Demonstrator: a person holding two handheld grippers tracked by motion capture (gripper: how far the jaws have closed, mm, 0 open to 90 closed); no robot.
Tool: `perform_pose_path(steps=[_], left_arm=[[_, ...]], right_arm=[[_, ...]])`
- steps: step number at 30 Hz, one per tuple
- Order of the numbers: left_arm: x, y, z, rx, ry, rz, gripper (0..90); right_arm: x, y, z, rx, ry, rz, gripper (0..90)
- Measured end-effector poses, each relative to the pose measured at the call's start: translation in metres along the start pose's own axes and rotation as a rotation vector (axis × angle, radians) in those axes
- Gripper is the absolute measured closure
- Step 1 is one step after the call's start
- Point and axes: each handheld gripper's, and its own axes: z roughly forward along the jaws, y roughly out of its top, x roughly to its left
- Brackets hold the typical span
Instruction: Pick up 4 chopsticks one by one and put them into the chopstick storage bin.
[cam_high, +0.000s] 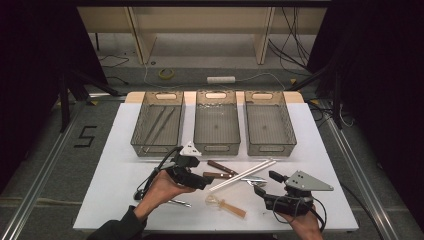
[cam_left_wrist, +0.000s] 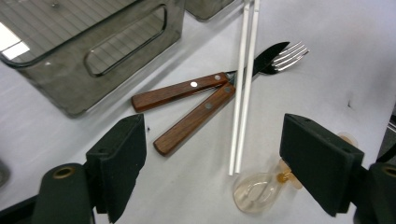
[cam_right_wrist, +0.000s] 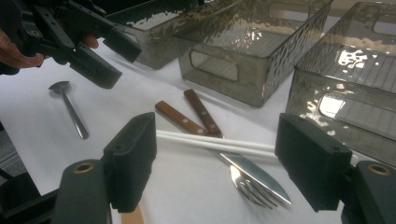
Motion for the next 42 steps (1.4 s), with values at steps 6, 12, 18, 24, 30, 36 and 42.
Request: perform_pose_path(steps=[6, 12, 18, 24, 30, 36, 42], left_arm=[[-0.010, 0.004, 0.006, 0.018, -0.004, 0.032, 25.0], [-0.012, 0.006, 0.018, 0.051, -0.017, 0.042, 28.7], [-0.003, 0.004, 0.033, 0.101, -0.017, 0.028, 32.1], [0.004, 0.003, 0.041, 0.126, -0.032, 0.004, 36.6], [0.006, 0.001, 0.051, 0.158, -0.038, 0.009, 43.9], [0.002, 0.003, 0.056, 0.174, -0.041, 0.033, 48.7], [0.002, 0.004, 0.060, 0.189, -0.046, 0.045, 53.4]], right_arm=[[-0.001, 0.000, -0.001, 0.000, -0.003, 0.004, 30.5], [-0.001, -0.001, -0.001, 0.003, -0.005, 0.002, 30.5], [-0.001, 0.000, 0.000, 0.003, -0.003, 0.004, 30.5], [-0.001, -0.001, 0.001, 0.005, -0.001, 0.001, 30.5], [-0.001, -0.001, 0.001, 0.009, 0.000, -0.002, 30.5], [-0.001, 0.000, 0.001, 0.004, 0.000, -0.001, 30.5], [-0.001, -0.001, 0.000, 0.006, -0.001, 0.001, 30.5]])
